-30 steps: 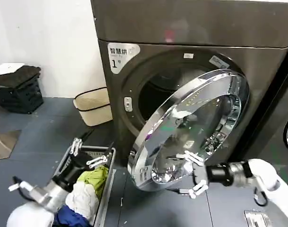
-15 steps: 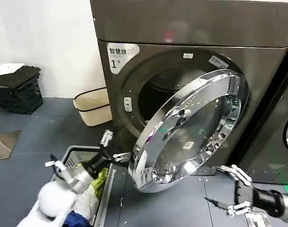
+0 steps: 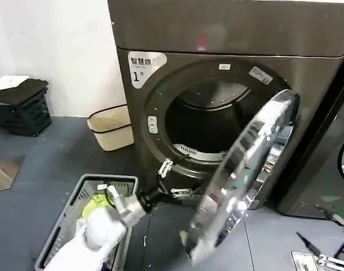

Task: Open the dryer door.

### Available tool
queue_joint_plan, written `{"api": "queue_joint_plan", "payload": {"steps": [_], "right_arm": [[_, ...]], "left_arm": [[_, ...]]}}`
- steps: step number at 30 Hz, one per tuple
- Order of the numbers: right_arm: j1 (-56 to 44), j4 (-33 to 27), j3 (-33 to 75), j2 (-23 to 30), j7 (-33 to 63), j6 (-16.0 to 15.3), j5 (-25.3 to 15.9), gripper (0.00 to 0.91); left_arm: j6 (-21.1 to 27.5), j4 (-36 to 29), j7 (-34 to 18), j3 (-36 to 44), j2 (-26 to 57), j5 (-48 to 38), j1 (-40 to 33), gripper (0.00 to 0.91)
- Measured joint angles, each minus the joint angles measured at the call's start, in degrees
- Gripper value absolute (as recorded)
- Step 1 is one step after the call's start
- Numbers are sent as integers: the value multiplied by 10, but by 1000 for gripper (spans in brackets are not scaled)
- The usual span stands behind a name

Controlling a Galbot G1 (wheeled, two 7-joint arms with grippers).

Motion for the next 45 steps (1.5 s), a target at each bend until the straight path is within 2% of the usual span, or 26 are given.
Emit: {"api": "queue_joint_plan", "payload": {"steps": [4, 8, 14, 17, 22, 31, 38, 45], "right_arm": [[-9, 2, 30, 40, 100, -22, -37, 907], [-3, 5, 63, 76, 198, -71, -56, 907], [19, -5, 118, 118, 294, -145, -96, 907], [33, -16, 147, 133, 318, -170, -116, 907], [59, -38, 203, 160, 336, -198, -121, 907], [95, -53, 291, 194, 378, -299, -122, 907], [107, -75, 350, 213, 409, -299, -158, 907], [117, -87, 390, 230, 439, -291, -171, 907]], "left_arm": [[-2, 16, -1, 35, -12, 0, -27, 907], [-2, 31, -4, 67, -26, 1, -52, 907], [0, 58, -8, 114, -50, 2, -90, 907], [1, 71, -12, 135, -64, 5, -107, 907], [6, 93, -21, 171, -86, 14, -134, 907], [10, 133, -36, 234, -134, 31, -176, 907], [11, 163, -44, 270, -169, 41, -206, 907], [13, 194, -60, 292, -202, 53, -230, 907]]}}
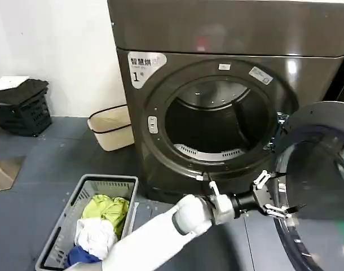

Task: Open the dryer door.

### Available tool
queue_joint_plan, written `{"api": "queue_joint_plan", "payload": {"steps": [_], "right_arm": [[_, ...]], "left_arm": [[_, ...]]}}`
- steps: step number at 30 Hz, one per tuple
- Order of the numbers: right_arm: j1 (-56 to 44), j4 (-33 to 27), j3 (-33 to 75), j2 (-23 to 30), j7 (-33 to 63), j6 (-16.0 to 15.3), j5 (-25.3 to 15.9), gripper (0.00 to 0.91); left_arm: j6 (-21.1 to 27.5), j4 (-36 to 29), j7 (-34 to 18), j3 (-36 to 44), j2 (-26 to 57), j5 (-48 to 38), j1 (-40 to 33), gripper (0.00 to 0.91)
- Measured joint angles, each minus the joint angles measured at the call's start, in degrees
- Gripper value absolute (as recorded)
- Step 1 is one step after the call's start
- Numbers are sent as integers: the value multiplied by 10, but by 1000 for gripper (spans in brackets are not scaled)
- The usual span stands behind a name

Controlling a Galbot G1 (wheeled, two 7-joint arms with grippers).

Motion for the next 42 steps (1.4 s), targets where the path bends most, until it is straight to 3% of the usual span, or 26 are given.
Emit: {"api": "queue_joint_plan", "payload": {"steps": [18, 28, 36, 42], "right_arm": [[5, 11, 51, 24, 15, 8, -7, 907], [6, 23, 60, 24, 19, 7, -6, 907], [3, 18, 59, 24, 17, 3, 21, 907], [4, 8, 55, 24, 25, -7, 40, 907]], "left_arm": [[6, 103, -40, 11, -91, 8, -43, 907], [17, 134, -47, 11, -92, 6, -52, 907], [56, 113, -22, 3, -92, -5, -40, 907], [96, 35, -25, -13, -92, -25, -8, 907]]}}
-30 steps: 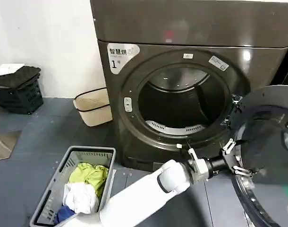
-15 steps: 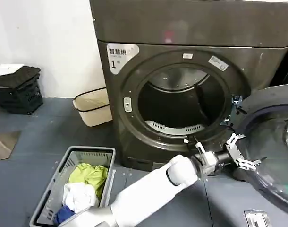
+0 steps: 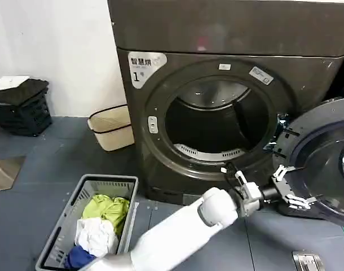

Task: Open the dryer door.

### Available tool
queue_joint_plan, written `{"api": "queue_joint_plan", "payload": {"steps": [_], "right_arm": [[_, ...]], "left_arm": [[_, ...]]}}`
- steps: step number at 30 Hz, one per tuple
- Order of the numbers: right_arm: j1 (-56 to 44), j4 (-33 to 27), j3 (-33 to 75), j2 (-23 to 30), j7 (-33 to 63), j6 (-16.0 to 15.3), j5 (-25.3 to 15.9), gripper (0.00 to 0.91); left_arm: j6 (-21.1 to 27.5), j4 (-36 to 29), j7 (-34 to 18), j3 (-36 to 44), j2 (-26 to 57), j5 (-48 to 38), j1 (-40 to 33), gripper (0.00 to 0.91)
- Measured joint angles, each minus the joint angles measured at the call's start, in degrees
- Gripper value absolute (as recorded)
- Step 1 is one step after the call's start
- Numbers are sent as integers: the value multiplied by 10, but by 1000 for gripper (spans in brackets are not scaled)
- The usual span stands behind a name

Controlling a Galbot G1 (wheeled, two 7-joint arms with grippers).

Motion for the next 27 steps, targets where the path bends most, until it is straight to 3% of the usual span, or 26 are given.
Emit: {"api": "queue_joint_plan", "payload": {"steps": [3, 14, 21, 27], "right_arm": [[-2, -3, -5, 0, -3, -1, -13, 907], [2, -25, -33, -35, -1, -22, -33, 907], [8, -35, -52, -58, 1, -31, -31, 907], [10, -49, -62, -74, 8, -40, -20, 907]], "left_arm": [[19, -57, -17, -7, 26, -14, 19, 907], [138, -254, -93, -70, 260, -74, 87, 907], [218, -366, -157, -169, 388, -169, 174, 907], [265, -428, -228, -291, 489, -220, 292, 907]]}}
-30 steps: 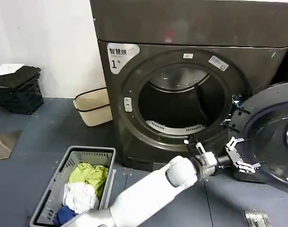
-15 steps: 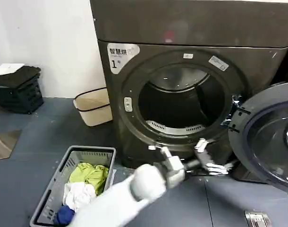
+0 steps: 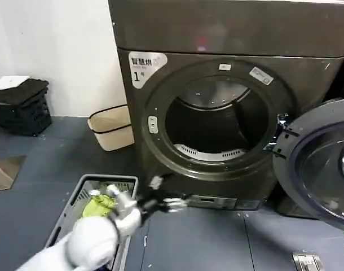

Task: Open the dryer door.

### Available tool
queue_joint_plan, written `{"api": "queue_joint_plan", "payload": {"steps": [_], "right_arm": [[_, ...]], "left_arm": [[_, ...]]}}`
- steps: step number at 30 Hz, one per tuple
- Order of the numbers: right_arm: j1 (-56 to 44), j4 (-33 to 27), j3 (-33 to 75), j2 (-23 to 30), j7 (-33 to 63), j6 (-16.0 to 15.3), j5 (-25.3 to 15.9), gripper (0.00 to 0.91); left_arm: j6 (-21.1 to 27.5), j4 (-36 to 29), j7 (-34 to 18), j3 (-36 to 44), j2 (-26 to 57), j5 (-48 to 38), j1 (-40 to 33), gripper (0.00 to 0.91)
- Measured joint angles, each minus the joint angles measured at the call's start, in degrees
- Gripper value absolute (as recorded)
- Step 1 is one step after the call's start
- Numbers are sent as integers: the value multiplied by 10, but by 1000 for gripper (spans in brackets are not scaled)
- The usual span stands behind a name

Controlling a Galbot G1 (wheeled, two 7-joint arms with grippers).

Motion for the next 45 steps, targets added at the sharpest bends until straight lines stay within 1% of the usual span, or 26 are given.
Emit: {"api": "queue_joint_plan", "payload": {"steps": [4, 5, 7, 10, 14, 19, 23, 25, 28, 31, 34, 38, 45], "right_arm": [[0, -12, -4, -11, 3, -12, 20, 907], [0, -15, -6, -13, 3, -17, 30, 907], [2, -20, -11, -15, 3, -29, 52, 907], [5, -26, -17, -15, -1, -38, 68, 907], [7, -32, -26, -9, -4, -36, 69, 907], [8, -32, -38, -1, -4, -33, 72, 907], [8, -29, -45, 1, -3, -35, 96, 907], [9, -28, -47, 1, -2, -36, 108, 907], [10, -27, -52, 4, -2, -32, 114, 907], [11, -27, -56, 6, -3, -19, 118, 907], [11, -28, -58, 7, -4, -6, 118, 907], [11, -30, -59, 7, -7, 3, 117, 907], [14, -33, -61, 8, -9, 10, 116, 907]], "left_arm": [[63, -36, -75, -73, 54, -60, 81, 907], [82, -44, -100, -91, 61, -82, 96, 907], [104, -56, -150, -113, 74, -135, 113, 907], [107, -69, -250, -128, 94, -239, 132, 907], [107, -69, -351, -143, 120, -346, 154, 907], [107, -52, -459, -154, 156, -473, 162, 907], [106, -37, -557, -156, 189, -594, 166, 907], [106, -28, -590, -156, 204, -654, 167, 907], [106, -8, -627, -157, 224, -748, 161, 907], [106, 13, -645, -159, 231, -832, 149, 907], [106, 29, -652, -160, 231, -888, 141, 907], [106, 35, -656, -169, 230, -931, 136, 907], [106, 46, -655, -182, 232, -937, 129, 907]]}}
